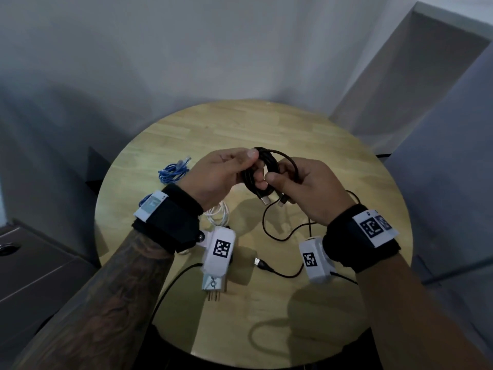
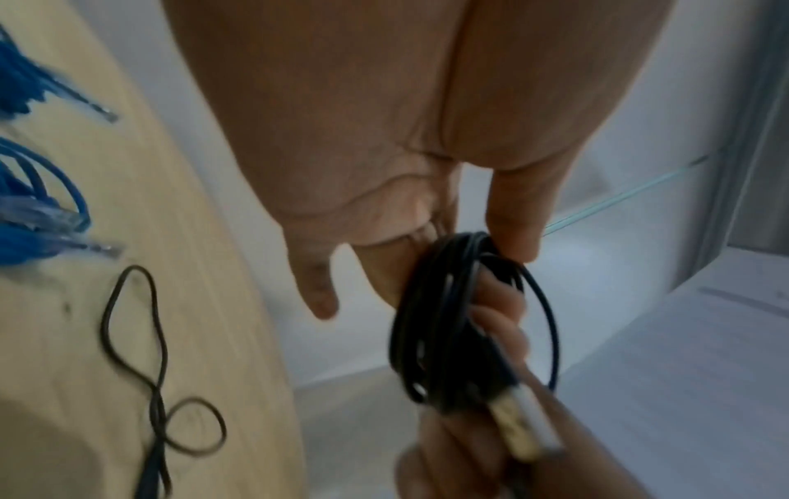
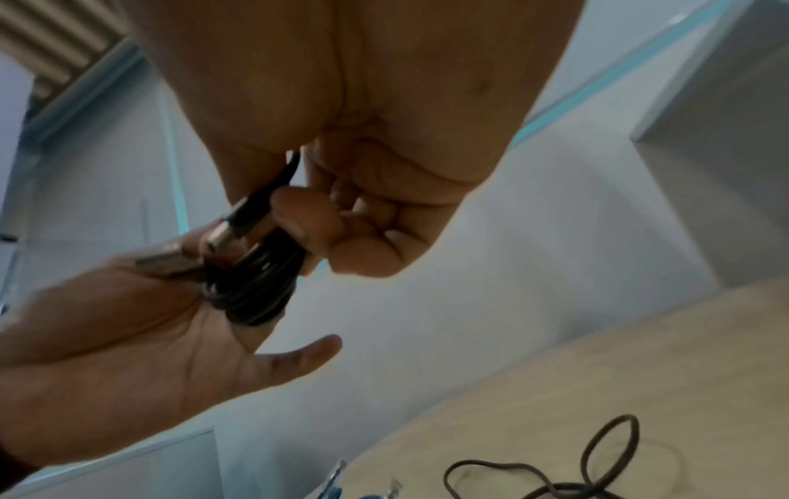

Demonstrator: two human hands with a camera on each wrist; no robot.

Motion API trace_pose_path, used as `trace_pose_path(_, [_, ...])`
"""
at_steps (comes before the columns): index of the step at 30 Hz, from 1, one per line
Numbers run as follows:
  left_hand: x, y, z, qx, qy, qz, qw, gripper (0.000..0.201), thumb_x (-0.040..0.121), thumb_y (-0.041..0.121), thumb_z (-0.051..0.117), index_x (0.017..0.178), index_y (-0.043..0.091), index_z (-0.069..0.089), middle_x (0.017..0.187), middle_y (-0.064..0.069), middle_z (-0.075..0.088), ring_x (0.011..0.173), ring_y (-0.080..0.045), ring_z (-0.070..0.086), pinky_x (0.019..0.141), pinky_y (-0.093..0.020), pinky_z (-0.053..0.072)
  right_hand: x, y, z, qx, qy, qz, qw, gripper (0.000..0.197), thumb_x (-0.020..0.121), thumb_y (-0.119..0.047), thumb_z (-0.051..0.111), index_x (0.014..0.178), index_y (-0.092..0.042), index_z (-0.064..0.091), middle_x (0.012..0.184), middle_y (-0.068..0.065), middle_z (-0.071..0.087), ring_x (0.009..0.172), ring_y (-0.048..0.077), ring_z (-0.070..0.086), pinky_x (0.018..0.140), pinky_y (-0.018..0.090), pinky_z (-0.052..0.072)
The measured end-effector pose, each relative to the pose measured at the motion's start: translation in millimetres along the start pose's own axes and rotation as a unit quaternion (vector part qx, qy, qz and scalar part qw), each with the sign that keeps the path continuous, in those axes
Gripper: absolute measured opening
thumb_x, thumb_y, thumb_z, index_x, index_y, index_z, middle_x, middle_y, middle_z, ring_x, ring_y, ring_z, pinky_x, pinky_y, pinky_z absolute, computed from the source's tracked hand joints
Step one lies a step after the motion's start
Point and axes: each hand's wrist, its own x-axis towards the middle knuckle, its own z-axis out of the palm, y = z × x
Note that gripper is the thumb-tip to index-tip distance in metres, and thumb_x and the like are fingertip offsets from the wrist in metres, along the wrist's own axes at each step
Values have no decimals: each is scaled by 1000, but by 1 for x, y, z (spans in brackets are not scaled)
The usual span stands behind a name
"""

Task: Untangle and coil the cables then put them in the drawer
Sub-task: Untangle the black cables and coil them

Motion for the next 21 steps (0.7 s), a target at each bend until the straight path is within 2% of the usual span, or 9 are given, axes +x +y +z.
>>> trace_pose_path(4, [2,-15,16,-61,113,17,992,15,102,19,47,97,8,57,62,2,40,58,-13,42,62,-26,41,0,3,12,12,45,0,999,24,94,-12,67,71,-18,61,51,-14,54,48,1,53,50,14,44])
trace_pose_path(6, [3,-22,19,-43,157,37,986,13,102,20,47,97,10,54,59,6,35,54,-9,35,56,-21,36,0,3,17,20,54,8,998,10,92,-15,69,83,-17,66,55,-12,59,47,4,56,49,16,43])
trace_pose_path(7, [4,-22,17,-25,172,43,984,13,102,21,47,96,11,53,58,8,35,53,-8,34,53,-19,34,1,2,17,40,62,16,997,2,92,-16,70,92,-15,68,59,-7,60,48,10,56,48,19,43])
trace_pose_path(8, [4,-22,14,-10,187,45,981,12,102,21,47,95,12,51,57,10,36,52,-7,33,50,-19,32,3,2,13,67,74,28,995,9,91,-14,70,100,-11,67,64,3,62,48,15,56,47,22,43])
trace_pose_path(10, [5,-22,9,-4,204,45,978,13,102,19,47,91,14,50,55,12,37,49,-6,31,49,-19,29,7,5,5,110,82,45,990,10,92,-8,67,102,-4,66,72,12,64,52,17,58,50,26,49])
trace_pose_path(13, [6,-23,12,-27,190,40,981,14,102,14,47,88,13,49,57,10,35,50,-5,29,48,-17,29,9,11,-2,113,101,51,987,6,93,-5,65,98,-2,69,84,17,67,65,16,68,70,33,60])
trace_pose_path(14, [6,-24,14,-36,179,32,983,14,102,14,47,88,13,48,58,9,34,50,-5,29,48,-16,30,9,14,-2,112,120,55,985,7,92,-6,66,97,-4,70,84,15,67,67,17,69,73,35,61])
trace_pose_path(16, [6,-24,16,-44,152,14,987,13,102,14,46,89,13,48,59,8,32,50,-5,28,48,-16,31,10,18,0,128,150,72,978,9,92,-7,68,98,-5,73,82,9,68,68,17,70,74,33,60])
trace_pose_path(21, [3,-25,16,-33,105,-12,994,12,101,18,48,90,14,50,61,6,30,50,-8,27,54,-19,31,14,22,0,144,185,71,970,9,91,-2,66,95,-9,71,78,5,69,71,18,73,66,25,57])
